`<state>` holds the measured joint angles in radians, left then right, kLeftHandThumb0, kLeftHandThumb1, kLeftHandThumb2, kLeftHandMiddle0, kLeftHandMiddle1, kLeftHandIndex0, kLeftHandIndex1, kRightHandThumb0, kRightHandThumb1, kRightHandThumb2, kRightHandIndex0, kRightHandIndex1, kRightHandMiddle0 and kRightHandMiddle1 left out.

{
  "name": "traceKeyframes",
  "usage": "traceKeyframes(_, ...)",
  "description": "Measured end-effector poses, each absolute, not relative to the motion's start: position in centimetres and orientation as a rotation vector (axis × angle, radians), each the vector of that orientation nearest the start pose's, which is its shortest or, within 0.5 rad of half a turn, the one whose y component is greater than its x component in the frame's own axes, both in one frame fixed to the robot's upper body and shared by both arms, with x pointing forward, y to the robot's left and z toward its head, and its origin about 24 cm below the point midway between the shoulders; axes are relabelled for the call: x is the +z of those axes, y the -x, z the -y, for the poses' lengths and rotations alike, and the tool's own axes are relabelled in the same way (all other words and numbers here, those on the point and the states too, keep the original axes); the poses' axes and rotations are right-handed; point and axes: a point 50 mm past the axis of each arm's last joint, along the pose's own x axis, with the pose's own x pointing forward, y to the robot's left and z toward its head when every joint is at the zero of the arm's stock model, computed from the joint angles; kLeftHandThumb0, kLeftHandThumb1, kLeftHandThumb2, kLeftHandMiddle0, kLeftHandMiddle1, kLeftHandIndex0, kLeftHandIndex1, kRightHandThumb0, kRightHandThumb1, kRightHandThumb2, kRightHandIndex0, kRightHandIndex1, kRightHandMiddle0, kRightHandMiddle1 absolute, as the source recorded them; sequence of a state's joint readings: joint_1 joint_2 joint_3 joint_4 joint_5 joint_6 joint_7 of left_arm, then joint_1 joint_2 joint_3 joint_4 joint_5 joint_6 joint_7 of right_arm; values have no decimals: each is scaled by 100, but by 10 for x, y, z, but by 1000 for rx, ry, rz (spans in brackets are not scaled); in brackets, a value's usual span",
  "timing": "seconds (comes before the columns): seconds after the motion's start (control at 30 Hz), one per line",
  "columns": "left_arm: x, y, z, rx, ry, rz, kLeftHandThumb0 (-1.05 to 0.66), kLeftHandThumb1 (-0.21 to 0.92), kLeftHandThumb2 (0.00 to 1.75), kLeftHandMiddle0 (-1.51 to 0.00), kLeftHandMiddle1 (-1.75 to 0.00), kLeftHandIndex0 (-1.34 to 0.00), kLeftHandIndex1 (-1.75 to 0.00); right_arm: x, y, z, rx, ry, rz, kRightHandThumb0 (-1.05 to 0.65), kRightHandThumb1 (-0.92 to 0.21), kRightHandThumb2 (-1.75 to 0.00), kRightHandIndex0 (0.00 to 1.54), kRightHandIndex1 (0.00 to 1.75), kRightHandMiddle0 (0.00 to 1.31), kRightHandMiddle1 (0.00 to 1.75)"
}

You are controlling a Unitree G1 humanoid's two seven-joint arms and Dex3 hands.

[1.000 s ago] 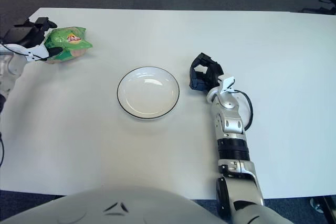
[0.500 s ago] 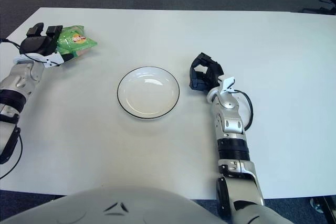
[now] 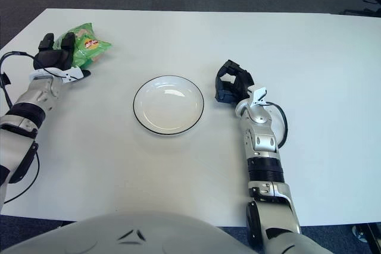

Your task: Put the snack into the plate.

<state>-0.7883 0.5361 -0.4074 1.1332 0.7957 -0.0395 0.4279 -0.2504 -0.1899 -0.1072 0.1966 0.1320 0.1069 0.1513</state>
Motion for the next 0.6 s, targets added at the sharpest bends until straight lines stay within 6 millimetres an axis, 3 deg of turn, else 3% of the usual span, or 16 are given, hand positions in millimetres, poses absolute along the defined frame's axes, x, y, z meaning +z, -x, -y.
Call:
traceKeyframes(0.13,76,-367,-256,198,-1579,-15,-105,91,14,0,0,0,0,61,-301,193,80,33,-41,-50,-28,-137,128,175,65,175)
traceKeyframes(0.2,75,-366,-254,217,-1576,9,-96,88,13,-5,-3,-2,-1,61,-301,193,81,36,-40,-50,-28,-137,128,175,65,175)
traceKeyframes(0.37,73,-364,-250,260,-1574,83,-65,44,72,-2,-78,0,-48,62,-300,193,83,43,-38,-50,-27,-137,127,175,65,175)
traceKeyframes(0.5,73,-363,-248,273,-1577,122,-54,34,92,-5,-109,0,-76,62,-299,193,85,45,-37,-50,-27,-137,127,175,65,175)
traceKeyframes(0.53,73,-363,-248,273,-1581,127,-49,33,97,-11,-126,0,-103,62,-299,193,86,45,-37,-50,-27,-137,127,175,65,175)
traceKeyframes(0.57,74,-364,-248,275,-1586,132,-47,33,99,-13,-132,0,-112,62,-299,193,85,45,-37,-50,-27,-137,127,175,65,175)
traceKeyframes(0.6,74,-364,-248,277,-1590,135,-44,33,103,-18,-144,0,-135,62,-299,193,85,46,-37,-50,-27,-137,127,175,65,175)
